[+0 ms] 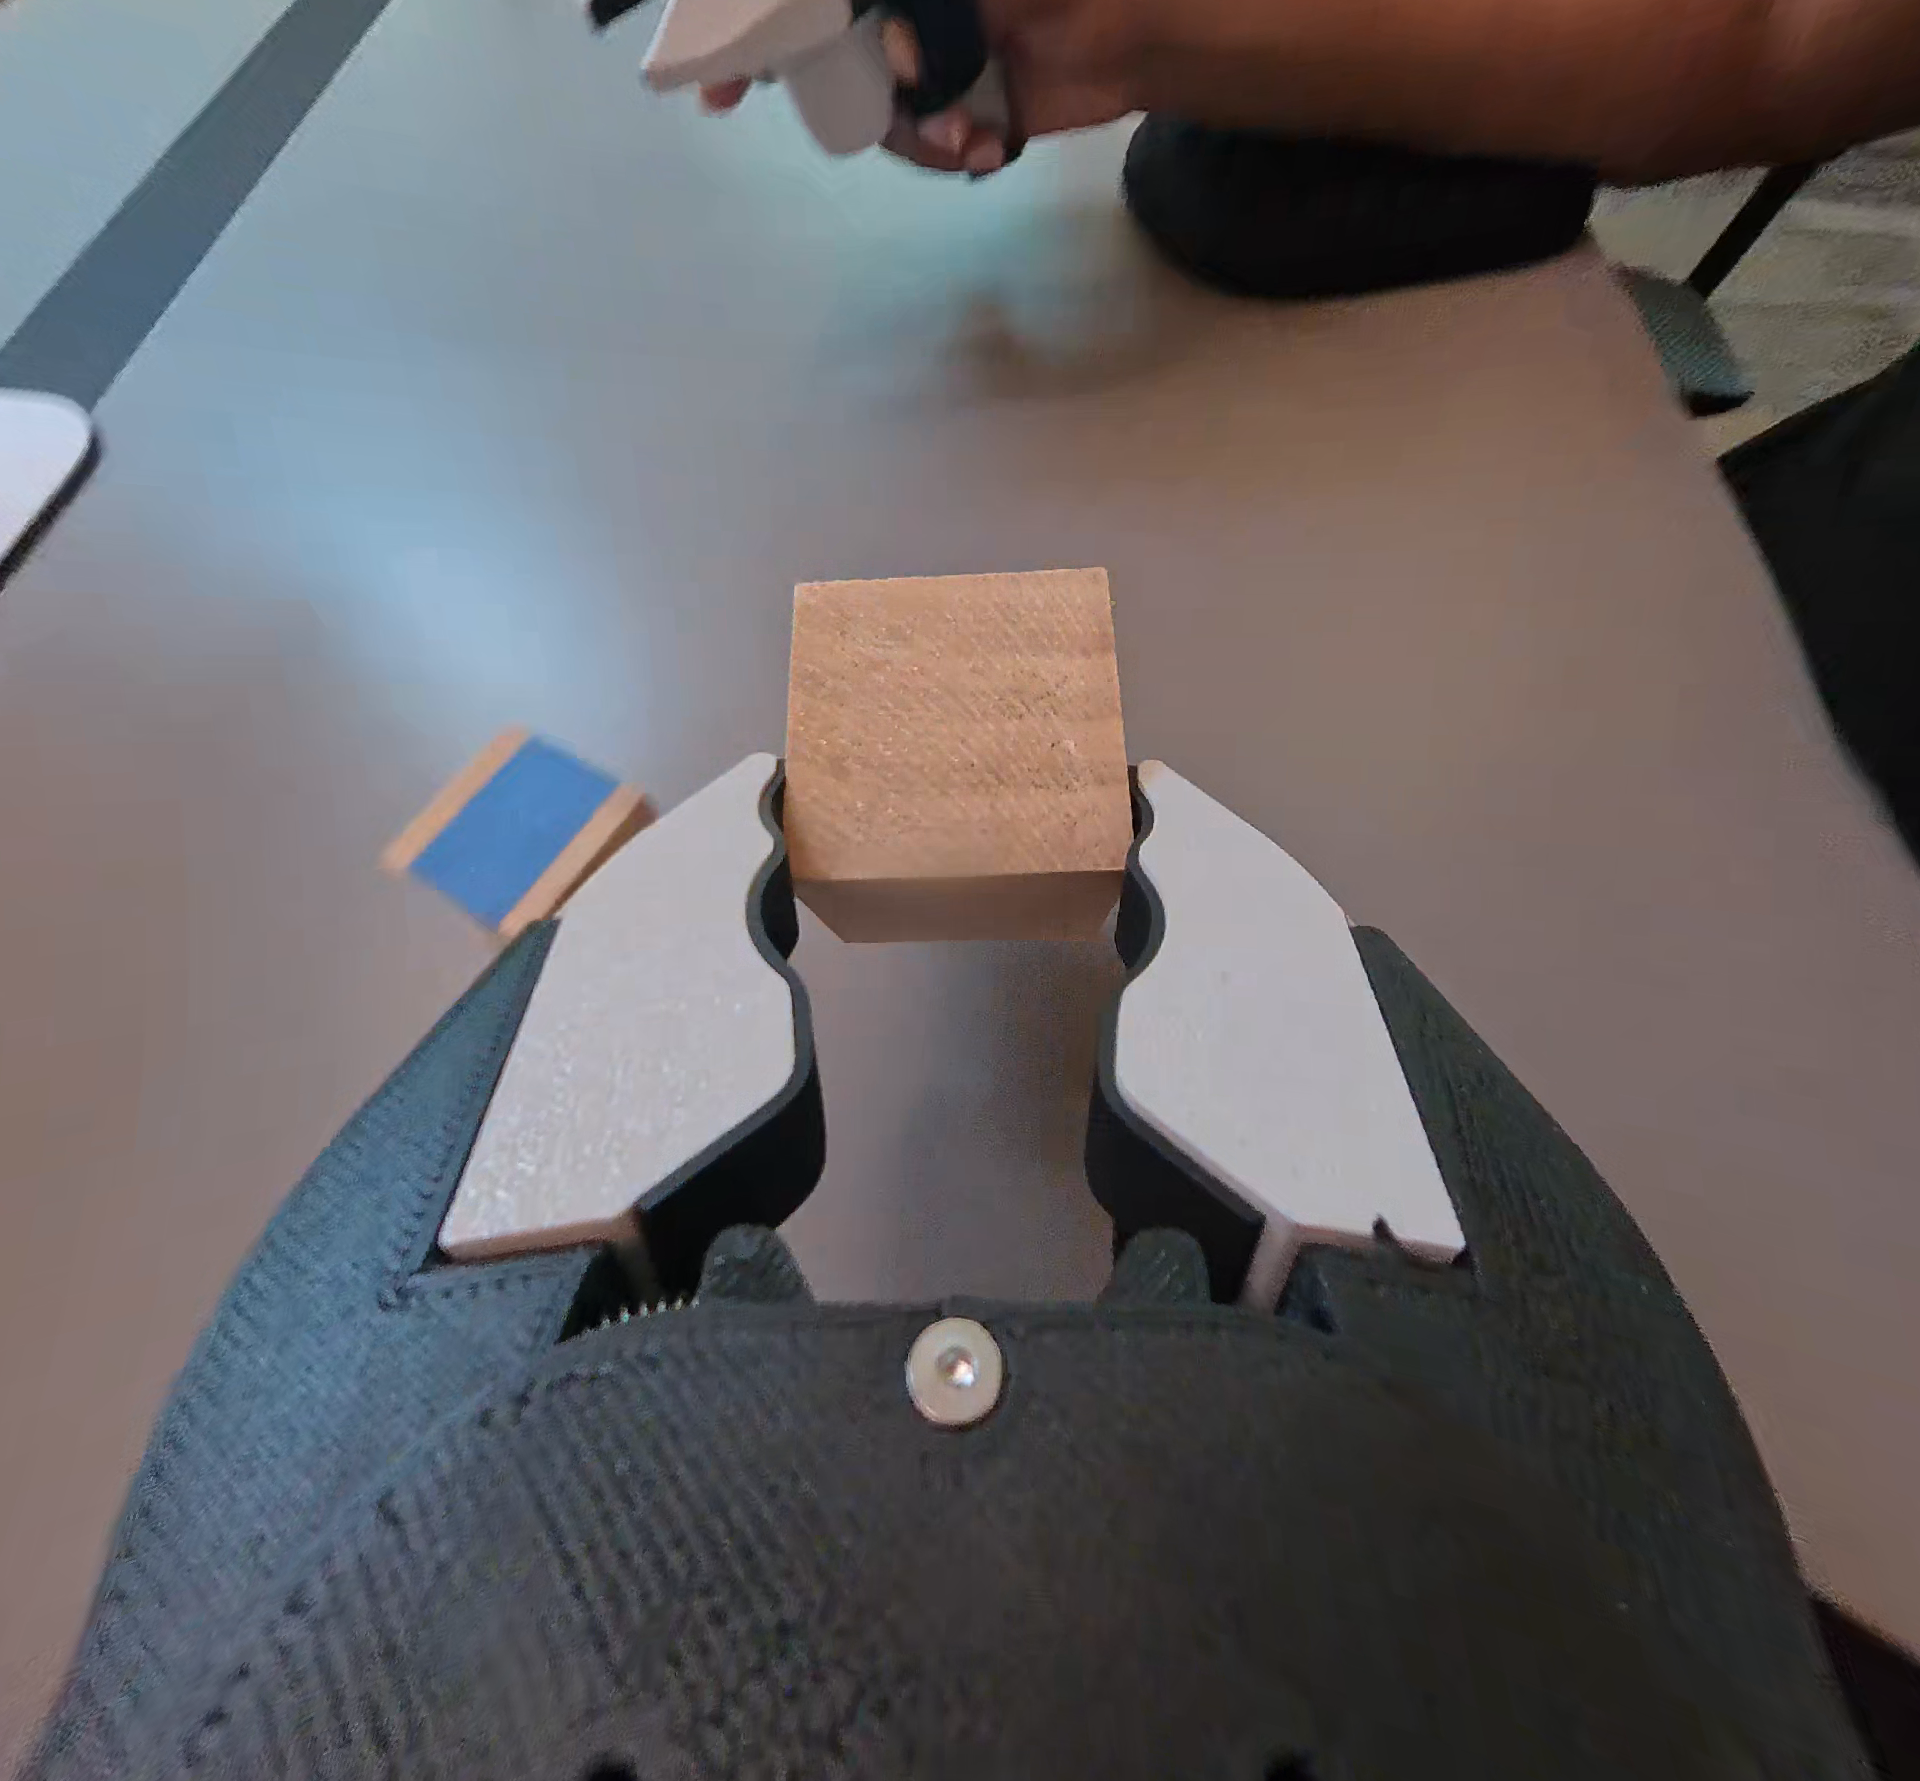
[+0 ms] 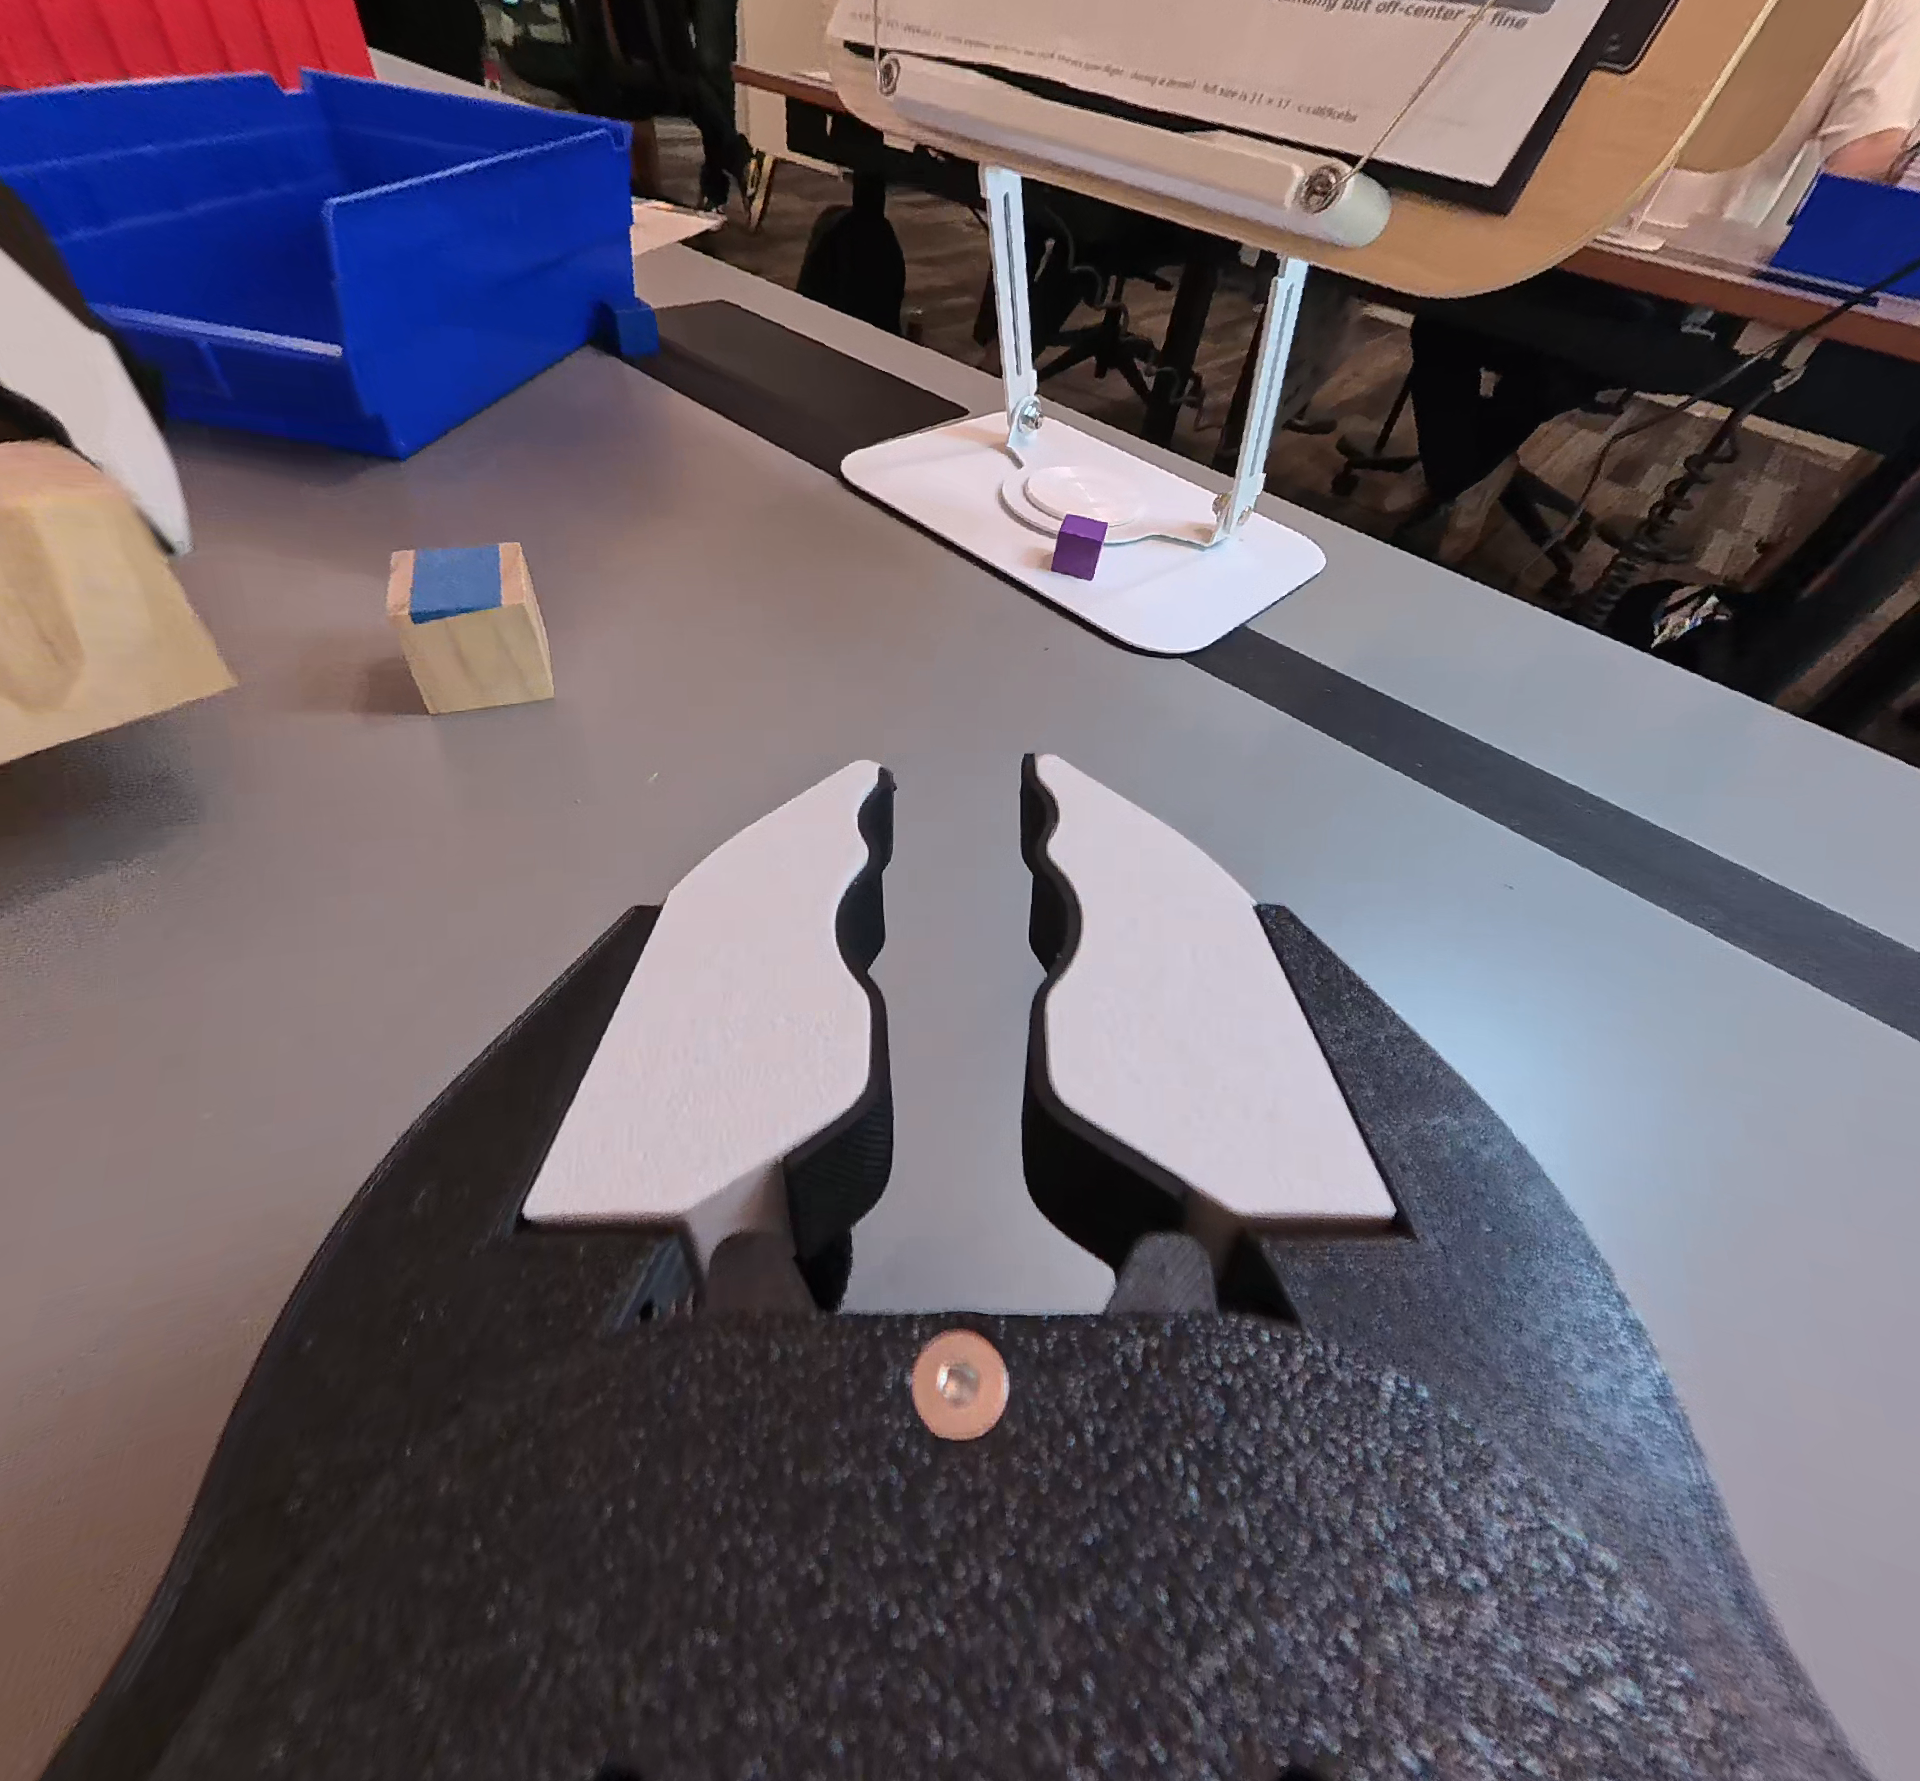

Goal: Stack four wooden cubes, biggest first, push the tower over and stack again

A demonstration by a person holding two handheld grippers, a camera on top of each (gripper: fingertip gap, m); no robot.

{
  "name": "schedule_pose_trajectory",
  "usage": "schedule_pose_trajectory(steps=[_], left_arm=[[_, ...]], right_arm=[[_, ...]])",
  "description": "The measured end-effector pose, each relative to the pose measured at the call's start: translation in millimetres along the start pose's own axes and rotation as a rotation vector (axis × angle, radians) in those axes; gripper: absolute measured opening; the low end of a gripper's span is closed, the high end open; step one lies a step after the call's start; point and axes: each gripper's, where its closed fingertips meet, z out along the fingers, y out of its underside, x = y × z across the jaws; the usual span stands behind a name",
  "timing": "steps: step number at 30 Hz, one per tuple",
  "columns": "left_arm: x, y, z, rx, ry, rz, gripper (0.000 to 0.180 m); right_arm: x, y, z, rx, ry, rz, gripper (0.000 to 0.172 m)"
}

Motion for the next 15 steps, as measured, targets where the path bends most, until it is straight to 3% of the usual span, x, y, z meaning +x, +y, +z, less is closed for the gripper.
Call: schedule_pose_trajectory(steps=[9, 15], left_arm=[[-35.4, 54.1, -12.6, -0.178, -0.127, -0.033, 0.06], [-48.0, 45.9, -26.0, -0.163, -0.244, -0.038, 0.067]], right_arm=[[-6.0, 7.2, 3.6, -0.032, -0.021, -0.023, 0.023], [-11.9, 11.2, 6.1, -0.05, -0.044, -0.033, 0.023]])
